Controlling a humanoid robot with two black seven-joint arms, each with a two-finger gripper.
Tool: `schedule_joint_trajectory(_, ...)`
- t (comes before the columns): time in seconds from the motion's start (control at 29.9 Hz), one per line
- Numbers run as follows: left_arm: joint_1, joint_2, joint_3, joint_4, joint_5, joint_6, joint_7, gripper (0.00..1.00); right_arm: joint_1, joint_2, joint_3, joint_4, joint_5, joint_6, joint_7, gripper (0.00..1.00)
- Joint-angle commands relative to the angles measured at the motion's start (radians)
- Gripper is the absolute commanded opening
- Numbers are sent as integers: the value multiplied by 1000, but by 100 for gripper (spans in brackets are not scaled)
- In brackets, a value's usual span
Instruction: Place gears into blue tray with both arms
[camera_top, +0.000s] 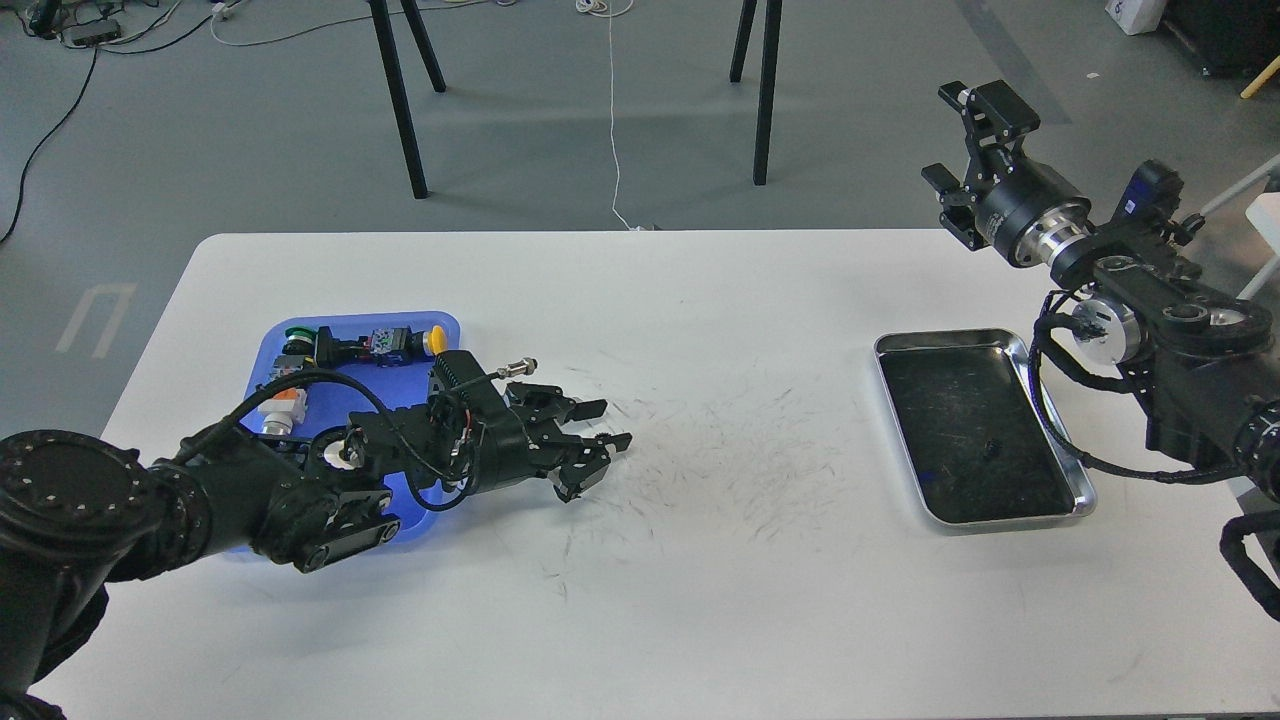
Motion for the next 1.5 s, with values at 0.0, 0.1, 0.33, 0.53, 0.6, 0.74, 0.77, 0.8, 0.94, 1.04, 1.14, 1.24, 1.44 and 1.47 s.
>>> schedule_joint_trajectory(0.0,-7,-15,1,-5,5,3,0,52,0,0,0,0,-1,0,0,98)
schedule_joint_trajectory(0.1,-7,-18,1,-5,6,3,0,52,2,0,0,0,-1,0,0,98)
schedule_joint_trajectory(0.33,0,-33,3,8,14,5,0,52,0,0,0,0,-1,0,0,98)
schedule_joint_trajectory(0.53,2,-22,6,15,14,8,0,50,0,0,0,0,-1,0,0,98)
schedule_joint_trajectory(0.6,2,-21,11,41,15,8,0,50,2,0,0,0,-1,0,0,98)
schedule_joint_trajectory(0.74,0,-18,18,61,17,11,0,48,2,0,0,0,-1,0,0,98)
schedule_joint_trajectory(0.77,0,-18,18,63,17,12,0,48,2,1,0,0,-1,0,0,98)
schedule_joint_trajectory(0.8,0,-18,18,64,17,12,0,48,2,0,0,0,-1,0,0,98)
schedule_joint_trajectory(0.94,0,-21,18,63,18,12,0,47,2,0,0,0,-1,0,0,98)
schedule_joint_trajectory(1.04,5,-25,17,55,18,12,0,47,2,0,0,0,-1,0,0,98)
schedule_joint_trajectory(1.14,7,-27,15,51,15,11,0,47,2,0,0,0,-3,0,0,98)
schedule_joint_trajectory(1.24,7,-27,15,47,17,9,0,47,2,0,-2,0,-3,0,0,98)
schedule_joint_trajectory(1.44,11,-22,18,57,18,9,0,47,2,1,-2,0,-3,0,0,98)
schedule_joint_trajectory(1.47,13,-22,20,61,18,9,0,47,2,1,-2,0,-3,0,0,98)
